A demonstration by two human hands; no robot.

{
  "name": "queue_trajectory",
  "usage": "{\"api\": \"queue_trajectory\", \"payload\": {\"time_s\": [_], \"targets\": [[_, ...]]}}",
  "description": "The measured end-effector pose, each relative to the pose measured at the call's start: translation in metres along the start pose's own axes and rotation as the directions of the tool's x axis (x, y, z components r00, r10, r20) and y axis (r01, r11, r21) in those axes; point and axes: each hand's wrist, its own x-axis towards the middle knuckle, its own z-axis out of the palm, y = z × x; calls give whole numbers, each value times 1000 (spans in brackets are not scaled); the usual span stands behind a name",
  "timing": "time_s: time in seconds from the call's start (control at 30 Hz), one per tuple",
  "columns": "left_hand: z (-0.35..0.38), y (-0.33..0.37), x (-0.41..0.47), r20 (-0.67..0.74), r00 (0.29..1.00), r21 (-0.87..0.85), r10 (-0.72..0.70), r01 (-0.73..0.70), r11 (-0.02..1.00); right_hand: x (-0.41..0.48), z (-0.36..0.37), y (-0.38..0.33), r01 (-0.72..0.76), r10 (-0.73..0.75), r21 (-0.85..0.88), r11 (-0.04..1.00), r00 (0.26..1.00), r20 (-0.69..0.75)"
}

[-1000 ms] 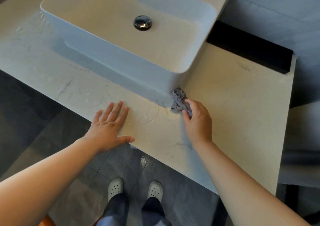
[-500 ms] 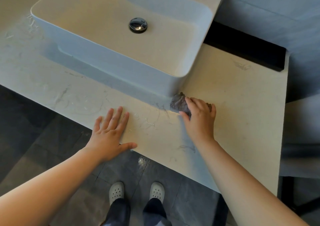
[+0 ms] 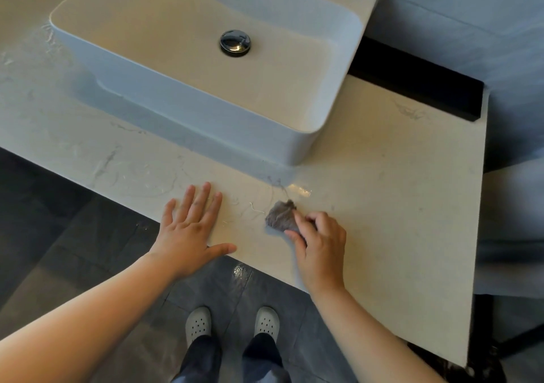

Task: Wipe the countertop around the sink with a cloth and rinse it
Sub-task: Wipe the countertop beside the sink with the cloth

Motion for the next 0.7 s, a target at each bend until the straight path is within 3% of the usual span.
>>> {"api": "queue_trajectory", "payload": {"time_s": [0.2,0.4,0.53,0.7], "targets": [[-2,1,0,16,1000,13,1,-1,1000,-44,-8,-20,-33,30,30,999,995,90],[-1,0,1,18,1000,37,3,-4,999,-35,-37,-28,-229,194,278,933,970,149],[0,0,2,6,1000,34,7,-8,999,30,-42,-2,-289,307,191,938,949,-70],[4,-1,3,-27,1000,24,9,-8,1000,75,-9,27,-403,401,-11,915,913,-74]]}}
